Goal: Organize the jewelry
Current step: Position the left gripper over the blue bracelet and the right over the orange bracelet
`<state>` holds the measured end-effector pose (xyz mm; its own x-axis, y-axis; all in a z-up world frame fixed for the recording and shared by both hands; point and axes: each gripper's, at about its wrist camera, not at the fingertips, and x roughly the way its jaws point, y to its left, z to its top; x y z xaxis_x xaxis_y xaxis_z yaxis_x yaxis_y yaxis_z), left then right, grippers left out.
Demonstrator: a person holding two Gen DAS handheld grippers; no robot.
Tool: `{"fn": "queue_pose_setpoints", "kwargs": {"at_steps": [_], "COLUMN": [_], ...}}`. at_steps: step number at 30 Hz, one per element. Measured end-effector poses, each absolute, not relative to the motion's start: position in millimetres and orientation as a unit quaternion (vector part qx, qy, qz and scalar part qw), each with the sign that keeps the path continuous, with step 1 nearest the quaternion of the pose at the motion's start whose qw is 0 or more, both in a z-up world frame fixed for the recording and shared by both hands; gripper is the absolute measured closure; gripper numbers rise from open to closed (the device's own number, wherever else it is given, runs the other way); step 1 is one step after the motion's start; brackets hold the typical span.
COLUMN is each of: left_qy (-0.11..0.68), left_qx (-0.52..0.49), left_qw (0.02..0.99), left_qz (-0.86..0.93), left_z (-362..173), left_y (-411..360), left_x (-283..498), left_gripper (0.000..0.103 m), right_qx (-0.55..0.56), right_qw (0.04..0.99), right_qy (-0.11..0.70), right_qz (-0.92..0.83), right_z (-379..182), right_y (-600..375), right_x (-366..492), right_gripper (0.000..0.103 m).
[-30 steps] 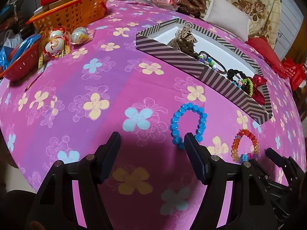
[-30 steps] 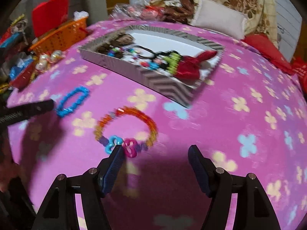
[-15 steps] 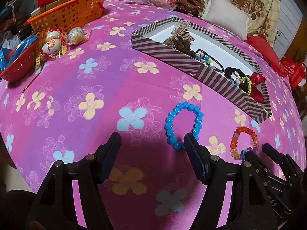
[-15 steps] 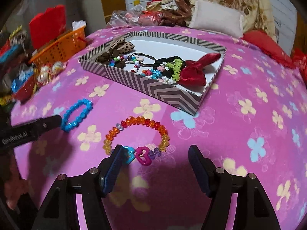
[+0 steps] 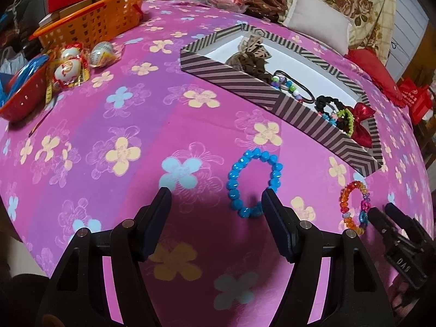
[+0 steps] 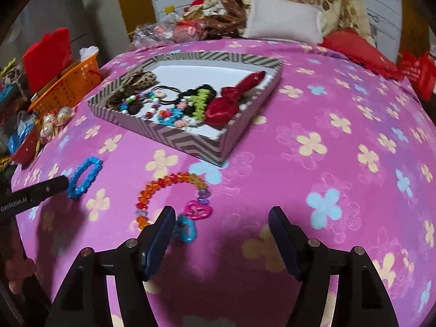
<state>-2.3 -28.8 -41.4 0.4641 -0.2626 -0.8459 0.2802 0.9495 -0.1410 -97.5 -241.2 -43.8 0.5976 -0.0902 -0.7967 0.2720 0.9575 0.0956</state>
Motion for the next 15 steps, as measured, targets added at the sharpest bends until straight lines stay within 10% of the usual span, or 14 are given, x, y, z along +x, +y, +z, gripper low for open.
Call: {"fn": "queue_pose_setpoints", "kwargs": {"at_steps": [8, 15], "left_qy": [0.498, 0.497], "left_qx": [0.043, 0.045], "left_qw": [0.851, 0.851], "left_qz": [-0.160, -0.163], "left_z": [-46.6, -53.4], "left_y": [-43.7, -46.4], "left_x": [5.8, 13.2], "left_gripper": [0.034, 0.047], "right_qx": [0.069, 0.055], "right_qw": [0.890, 0.895], "right_qy": [0.441, 0.429], "right_qz": [-0.098, -0.106], "right_z": [-50.2, -48.7], "right_y": [-232.0, -234.6], "right_x": [-87.2, -94.5], "right_gripper": [0.035, 0.075]}}
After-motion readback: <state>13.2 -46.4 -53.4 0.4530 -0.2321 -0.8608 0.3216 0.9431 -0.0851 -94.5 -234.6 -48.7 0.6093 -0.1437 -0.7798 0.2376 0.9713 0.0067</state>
